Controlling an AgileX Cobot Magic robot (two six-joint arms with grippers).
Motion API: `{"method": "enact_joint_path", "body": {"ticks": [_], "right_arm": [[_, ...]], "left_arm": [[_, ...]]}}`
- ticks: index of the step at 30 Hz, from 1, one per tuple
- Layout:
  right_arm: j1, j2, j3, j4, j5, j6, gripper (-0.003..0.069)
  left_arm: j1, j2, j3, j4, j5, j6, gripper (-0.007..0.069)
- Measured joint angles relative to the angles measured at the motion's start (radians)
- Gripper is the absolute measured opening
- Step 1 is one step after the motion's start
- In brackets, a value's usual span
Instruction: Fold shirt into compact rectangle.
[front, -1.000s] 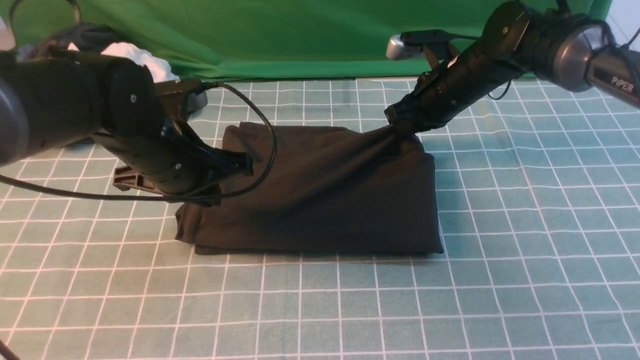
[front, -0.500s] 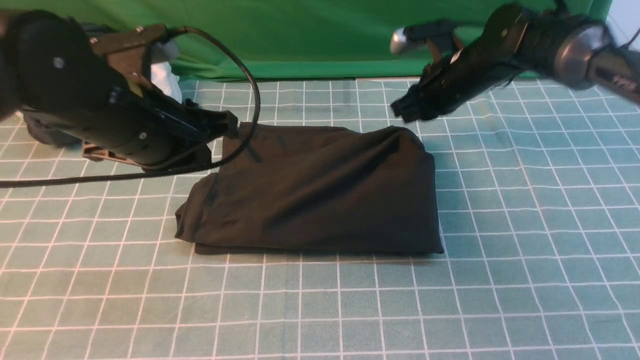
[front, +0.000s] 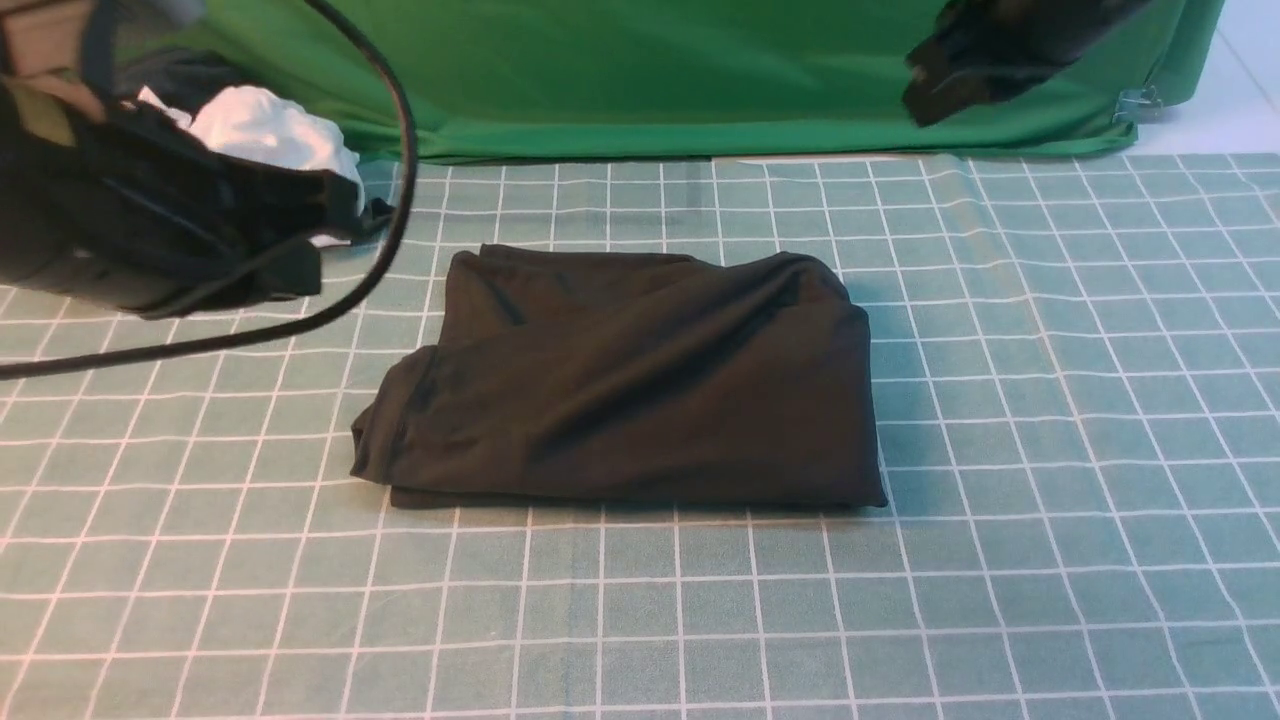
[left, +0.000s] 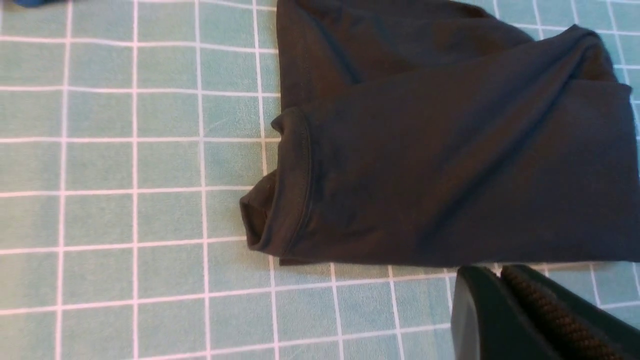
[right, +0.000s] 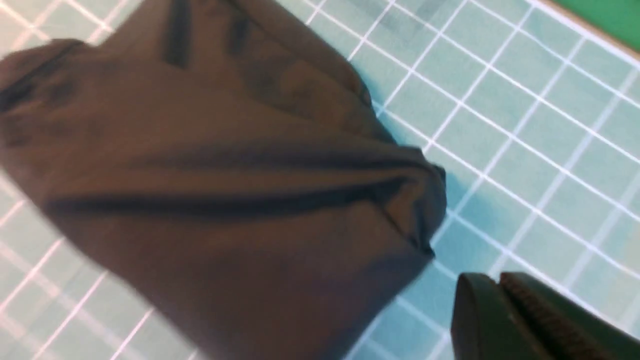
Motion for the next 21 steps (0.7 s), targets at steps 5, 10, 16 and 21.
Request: {"method": "enact_joint_path", "body": {"ticks": [5, 10, 16, 21], "right_arm": [[-0.016, -0.198, 0.048, -0.004, 0.001, 0.039, 0.0043], [-0.018, -0.453, 0.196, -0.029, -0.127, 0.066, 0.0043], [-0.018, -0.897, 0.573, -0.05, -0.488, 0.08, 0.0043], [-0.018, -1.23, 0.917, -0.054, -0.821, 0.126, 0.0043]], "left_arm": [[0.0, -0.128, 0.0, 0.007, 0.058, 0.0, 0.0006], [0.0, -0.252, 0.006, 0.008, 0.09, 0.012, 0.0006], [0.0, -0.518, 0.1, 0.008, 0.097, 0.049, 0.0006], [0.0, -0.731, 0.219, 0.051, 0.067, 0.051, 0.0006]]}}
